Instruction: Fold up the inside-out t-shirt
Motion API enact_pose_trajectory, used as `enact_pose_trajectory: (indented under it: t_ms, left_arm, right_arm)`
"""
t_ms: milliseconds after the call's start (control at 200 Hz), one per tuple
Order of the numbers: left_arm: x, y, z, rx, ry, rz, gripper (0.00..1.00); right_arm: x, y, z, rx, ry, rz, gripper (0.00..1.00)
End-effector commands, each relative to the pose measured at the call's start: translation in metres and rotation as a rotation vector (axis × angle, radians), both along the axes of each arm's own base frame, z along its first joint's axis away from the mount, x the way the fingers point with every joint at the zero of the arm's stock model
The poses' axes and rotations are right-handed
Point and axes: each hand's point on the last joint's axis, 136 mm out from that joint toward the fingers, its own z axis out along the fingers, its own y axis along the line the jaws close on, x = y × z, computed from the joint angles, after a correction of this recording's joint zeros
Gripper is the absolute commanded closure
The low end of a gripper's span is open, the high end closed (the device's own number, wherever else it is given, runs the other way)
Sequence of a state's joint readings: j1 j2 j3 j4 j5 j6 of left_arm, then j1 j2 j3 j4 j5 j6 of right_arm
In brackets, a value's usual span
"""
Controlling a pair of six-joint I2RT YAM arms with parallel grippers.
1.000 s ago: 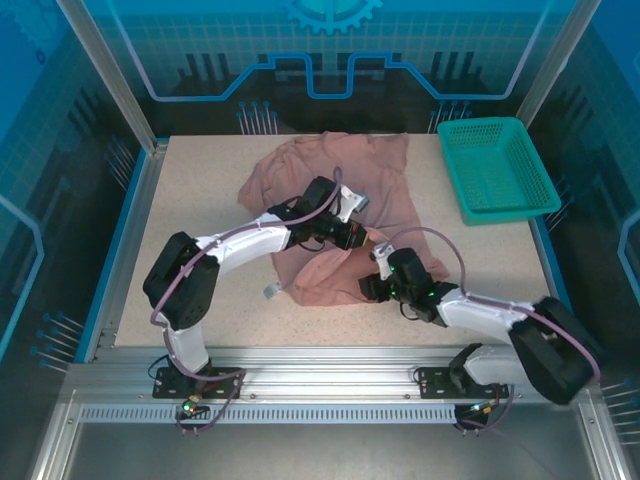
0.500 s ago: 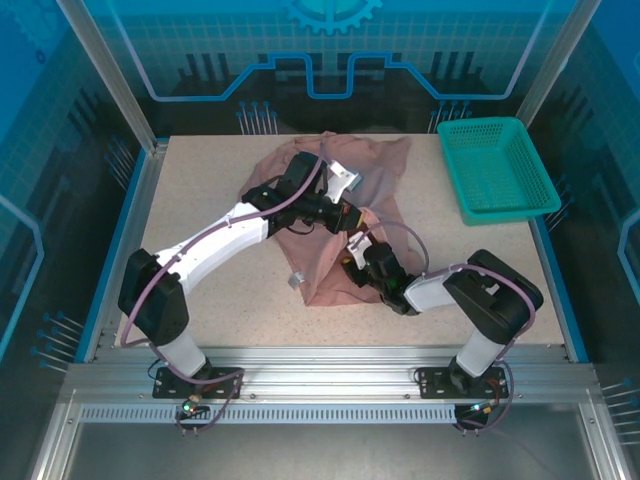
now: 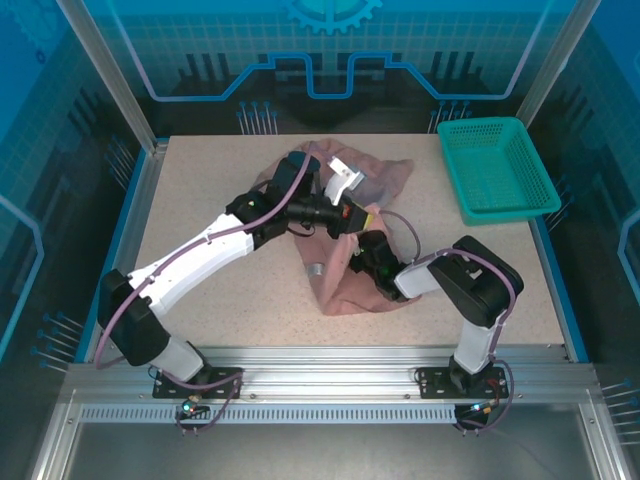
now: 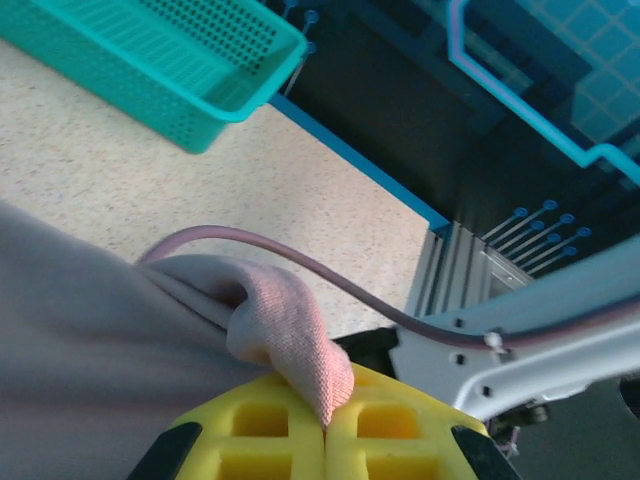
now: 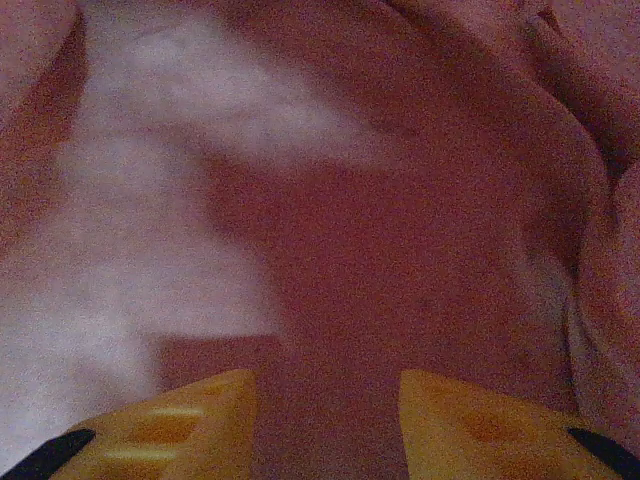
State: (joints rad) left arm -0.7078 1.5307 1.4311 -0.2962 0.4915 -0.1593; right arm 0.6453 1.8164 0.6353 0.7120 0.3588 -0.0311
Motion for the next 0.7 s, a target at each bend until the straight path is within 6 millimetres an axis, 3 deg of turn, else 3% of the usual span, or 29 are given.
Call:
enact_pose_trajectory:
  t_ms: [0, 310, 695]
  left_arm:
    - [-0.025, -0.006, 0.033, -0.075, -0.05, -0.072, 1.0]
    - [-0.046, -0.006, 0.076, -0.173, -0.112, -0.128, 1.0]
    - [-0.078, 0.013, 0.153, -0.323, -0.258, -0.196, 1.0]
  right_arm:
    - [0.016, 0.0, 0.017, 0.02, -0.055, -0.005, 0.57]
    - [0.032, 0.004, 0.017, 0.003, -0.008, -0.038, 0.55]
    - [0.057, -0.001, 0.005, -0.065, 0.114, -0.12, 0.44]
